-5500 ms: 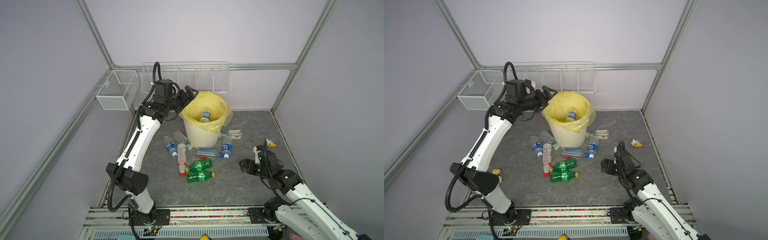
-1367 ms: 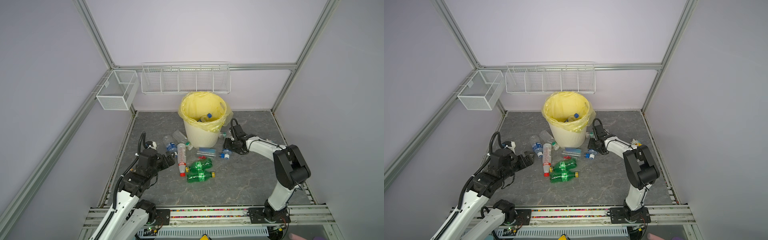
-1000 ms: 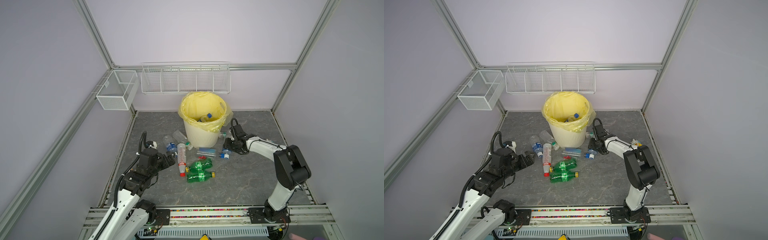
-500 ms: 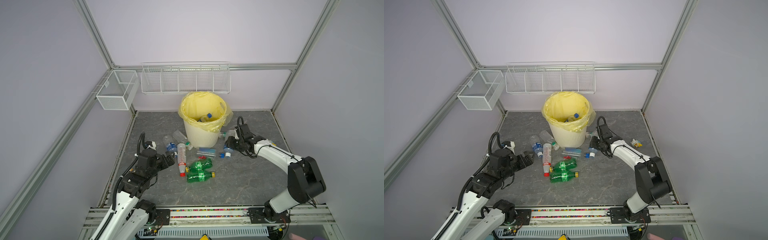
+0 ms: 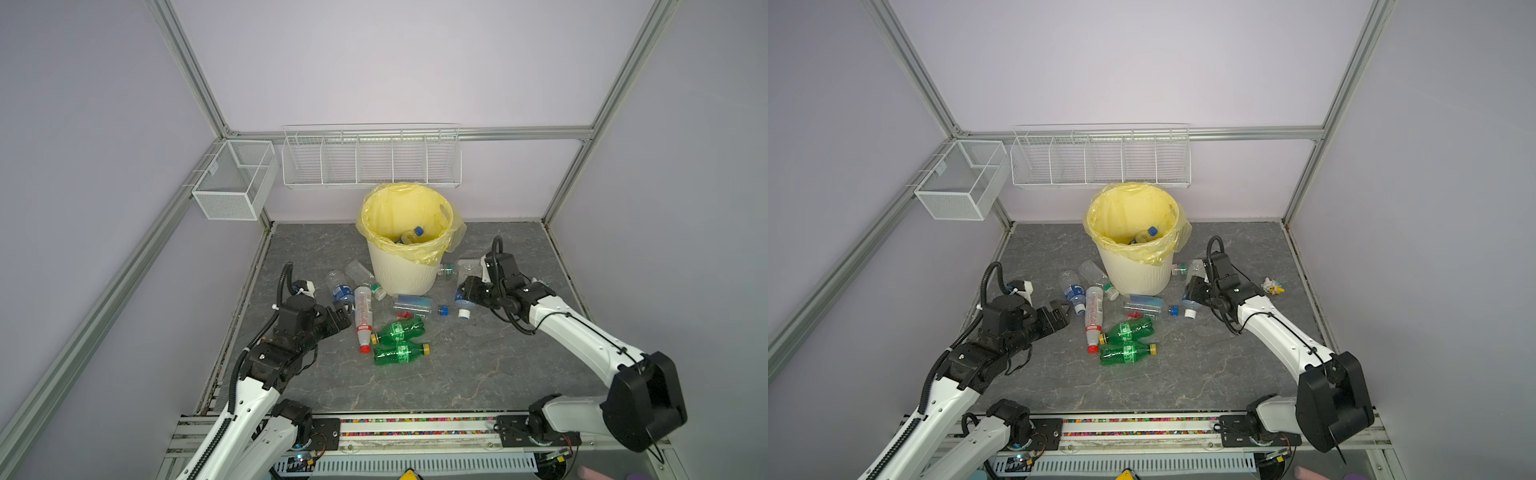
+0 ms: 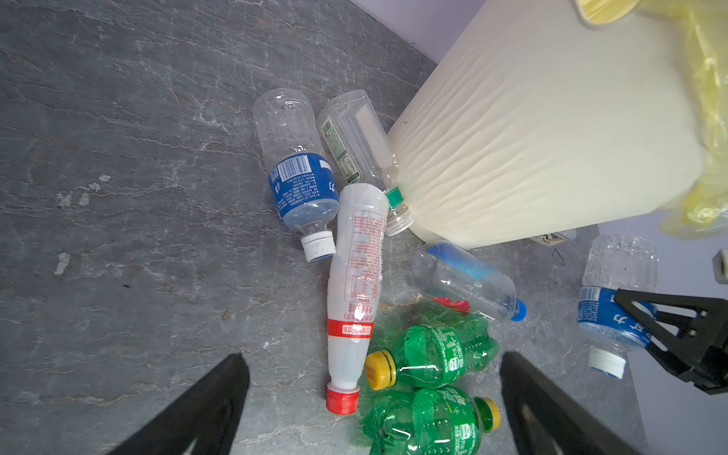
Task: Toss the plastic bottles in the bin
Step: 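Pull the held bottle back from the pile with the right gripper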
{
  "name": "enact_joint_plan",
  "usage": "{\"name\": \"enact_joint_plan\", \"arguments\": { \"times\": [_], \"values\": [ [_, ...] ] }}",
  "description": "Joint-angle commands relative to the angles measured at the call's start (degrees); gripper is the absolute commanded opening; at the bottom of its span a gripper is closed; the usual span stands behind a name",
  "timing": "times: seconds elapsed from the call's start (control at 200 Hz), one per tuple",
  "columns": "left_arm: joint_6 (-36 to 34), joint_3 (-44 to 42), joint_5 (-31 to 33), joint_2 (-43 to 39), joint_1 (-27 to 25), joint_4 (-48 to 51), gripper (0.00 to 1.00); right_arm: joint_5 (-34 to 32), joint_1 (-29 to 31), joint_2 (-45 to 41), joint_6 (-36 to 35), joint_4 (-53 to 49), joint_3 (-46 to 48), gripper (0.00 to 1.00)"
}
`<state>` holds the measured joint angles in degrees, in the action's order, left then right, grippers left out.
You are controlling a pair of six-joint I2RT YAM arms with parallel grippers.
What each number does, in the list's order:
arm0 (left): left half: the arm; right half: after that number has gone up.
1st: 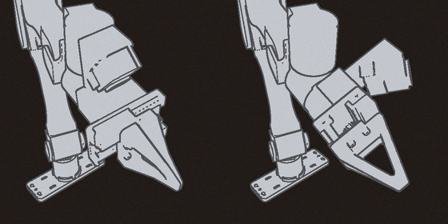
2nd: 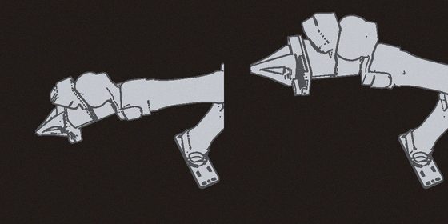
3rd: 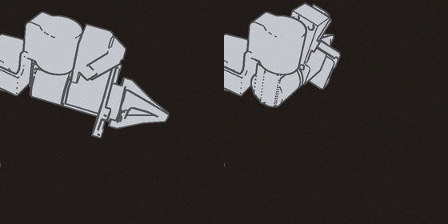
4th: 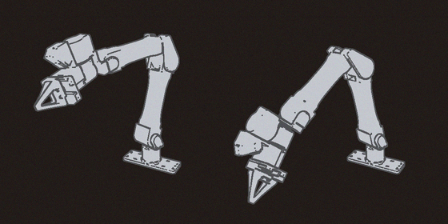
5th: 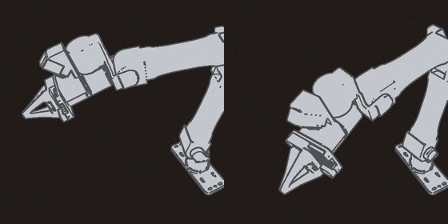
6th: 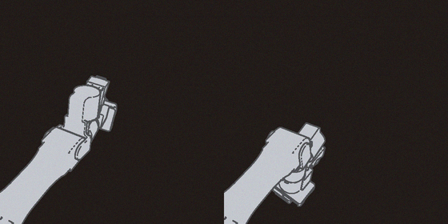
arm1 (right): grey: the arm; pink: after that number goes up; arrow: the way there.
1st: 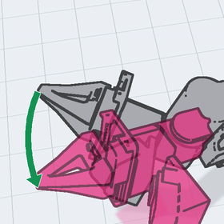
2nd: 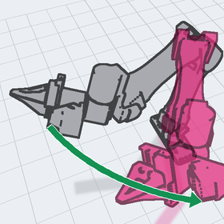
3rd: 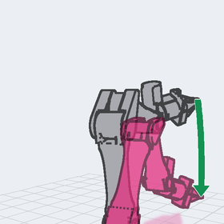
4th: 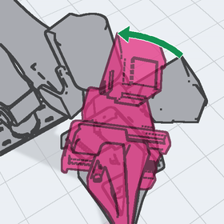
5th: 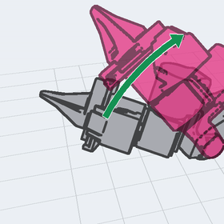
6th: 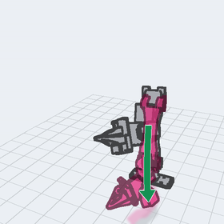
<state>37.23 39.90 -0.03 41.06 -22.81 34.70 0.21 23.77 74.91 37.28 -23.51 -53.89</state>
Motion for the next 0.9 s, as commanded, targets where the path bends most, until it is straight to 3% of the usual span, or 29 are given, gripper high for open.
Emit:
{"name": "enact_joint_plan", "arguments": {
  "times": [0.0,0.625,0.895],
  "values": [
    [0.5,-0.1,-0.7,0.4,0.3,-0.9,1.0,-0.5,0.4,-3.1,-0.4,-3.2,1.7,0.57],
    [3.3,-0.8,-2.6,1.8,0.3,-3.2,1.0,2.0,0.9,-21.7,-0.3,-12.2,3.0,0.57],
    [3.5,-1.2,-2.4,1.8,0.3,-4.3,1.0,3.6,0.8,-24.5,-1.4,-13.5,-0.7,0.57]
  ]
}}
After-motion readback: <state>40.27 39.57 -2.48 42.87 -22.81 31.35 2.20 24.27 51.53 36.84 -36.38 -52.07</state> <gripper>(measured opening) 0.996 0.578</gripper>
